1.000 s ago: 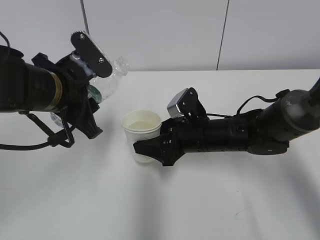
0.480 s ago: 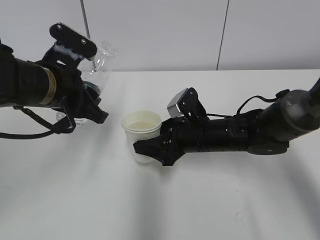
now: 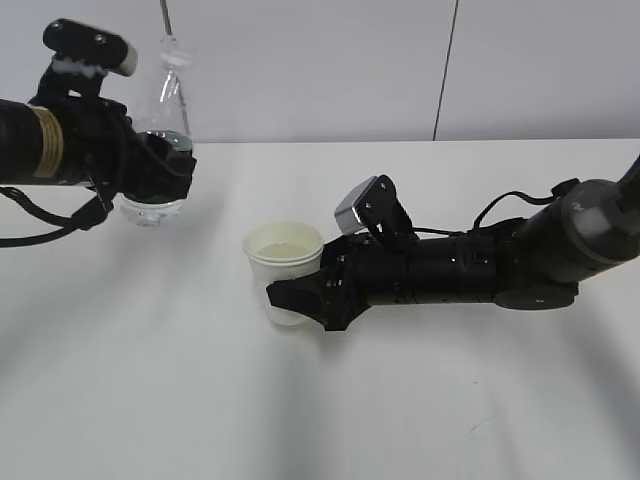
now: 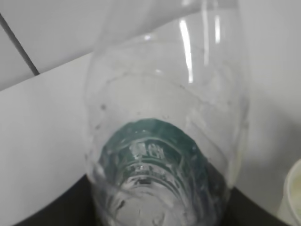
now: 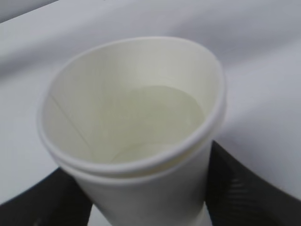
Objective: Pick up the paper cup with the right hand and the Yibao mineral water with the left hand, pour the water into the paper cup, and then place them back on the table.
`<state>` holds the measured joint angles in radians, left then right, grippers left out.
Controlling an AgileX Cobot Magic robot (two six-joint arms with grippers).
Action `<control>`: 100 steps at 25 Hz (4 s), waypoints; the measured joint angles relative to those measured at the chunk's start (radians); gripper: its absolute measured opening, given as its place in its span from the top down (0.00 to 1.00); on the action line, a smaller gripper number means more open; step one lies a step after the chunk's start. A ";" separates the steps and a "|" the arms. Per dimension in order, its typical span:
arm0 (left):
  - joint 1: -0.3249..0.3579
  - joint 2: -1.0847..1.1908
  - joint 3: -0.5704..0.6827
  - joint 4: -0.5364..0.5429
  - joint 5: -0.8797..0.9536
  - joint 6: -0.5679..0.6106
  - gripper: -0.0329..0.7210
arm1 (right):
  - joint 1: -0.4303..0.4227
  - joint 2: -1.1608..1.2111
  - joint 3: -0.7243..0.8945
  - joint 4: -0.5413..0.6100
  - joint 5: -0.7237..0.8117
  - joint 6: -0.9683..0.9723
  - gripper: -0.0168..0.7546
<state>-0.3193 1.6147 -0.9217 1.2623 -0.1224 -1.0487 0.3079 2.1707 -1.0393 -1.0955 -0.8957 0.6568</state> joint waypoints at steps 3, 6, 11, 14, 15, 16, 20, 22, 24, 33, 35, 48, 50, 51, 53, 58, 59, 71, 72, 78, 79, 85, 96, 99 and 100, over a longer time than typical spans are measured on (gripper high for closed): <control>0.044 0.003 0.000 0.003 -0.081 0.000 0.52 | 0.000 0.000 0.000 0.001 0.000 0.000 0.32; 0.130 0.033 0.000 -0.009 -0.231 0.020 0.52 | 0.000 0.000 0.000 0.006 0.000 0.000 0.32; 0.192 0.106 0.000 -0.143 -0.358 0.178 0.52 | 0.000 0.000 0.000 0.021 0.000 0.001 0.32; 0.210 0.166 0.000 -0.275 -0.424 0.319 0.52 | 0.000 0.000 0.000 0.039 0.000 0.001 0.32; 0.214 0.188 -0.001 -0.312 -0.448 0.355 0.52 | 0.000 0.000 0.000 0.040 0.000 0.002 0.32; 0.218 0.208 -0.001 -0.356 -0.474 0.399 0.52 | 0.000 0.000 0.000 0.041 0.000 0.002 0.32; 0.223 0.297 -0.002 -0.505 -0.573 0.537 0.52 | 0.000 0.000 0.000 0.045 0.002 0.002 0.32; 0.223 0.343 -0.002 -0.552 -0.627 0.588 0.52 | 0.000 0.000 0.000 0.045 0.002 0.002 0.32; 0.223 0.384 -0.002 -0.595 -0.676 0.635 0.52 | 0.000 0.000 0.000 0.046 0.002 0.002 0.32; 0.224 0.495 -0.010 -0.681 -0.785 0.735 0.52 | 0.000 0.000 0.000 0.056 0.002 0.002 0.32; 0.224 0.507 -0.011 -0.688 -0.793 0.747 0.52 | 0.000 0.000 0.000 0.067 0.002 0.002 0.32; 0.224 0.566 -0.013 -0.739 -0.867 0.780 0.52 | 0.000 0.000 0.000 0.187 0.002 -0.010 0.32; 0.224 0.566 -0.014 -0.739 -0.867 0.782 0.52 | 0.000 0.000 0.000 0.226 0.004 -0.029 0.32; 0.224 0.566 -0.014 -0.739 -0.867 0.782 0.52 | 0.000 0.000 0.000 0.246 0.006 -0.045 0.32; 0.224 0.566 -0.014 -0.739 -0.867 0.782 0.52 | 0.000 0.000 0.000 0.283 0.019 -0.065 0.32; 0.224 0.566 -0.014 -0.739 -0.867 0.783 0.52 | 0.000 0.000 0.000 0.349 0.052 -0.085 0.32; 0.224 0.566 -0.014 -0.739 -0.867 0.783 0.52 | 0.000 0.000 0.000 0.353 0.052 -0.091 0.32; 0.224 0.566 -0.014 -0.739 -0.867 0.783 0.52 | -0.107 0.000 0.000 0.416 0.057 -0.128 0.32; 0.224 0.566 -0.014 -0.739 -0.867 0.783 0.52 | -0.123 0.000 0.000 0.421 0.057 -0.131 0.32; 0.224 0.566 -0.014 -0.740 -0.866 0.783 0.53 | -0.193 0.000 0.000 0.455 0.059 -0.188 0.32; 0.224 0.566 -0.014 -0.740 -0.866 0.783 0.53 | -0.201 0.000 0.000 0.459 0.059 -0.196 0.32; 0.224 0.566 -0.014 -0.740 -0.866 0.783 0.53 | -0.210 0.010 0.000 0.499 0.059 -0.247 0.32; 0.224 0.566 -0.014 -0.740 -0.866 0.783 0.53 | -0.210 0.053 0.007 0.579 0.029 -0.306 0.32; 0.224 0.566 -0.014 -0.740 -0.866 0.783 0.53 | -0.210 0.076 0.007 0.598 -0.020 -0.325 0.32; 0.224 0.567 -0.014 -0.740 -0.866 0.783 0.53 | -0.210 0.082 0.007 0.601 -0.029 -0.327 0.32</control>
<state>-0.0954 2.1815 -0.9353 0.5224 -0.9886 -0.2658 0.0977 2.2529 -1.0324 -0.4949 -0.9244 0.3301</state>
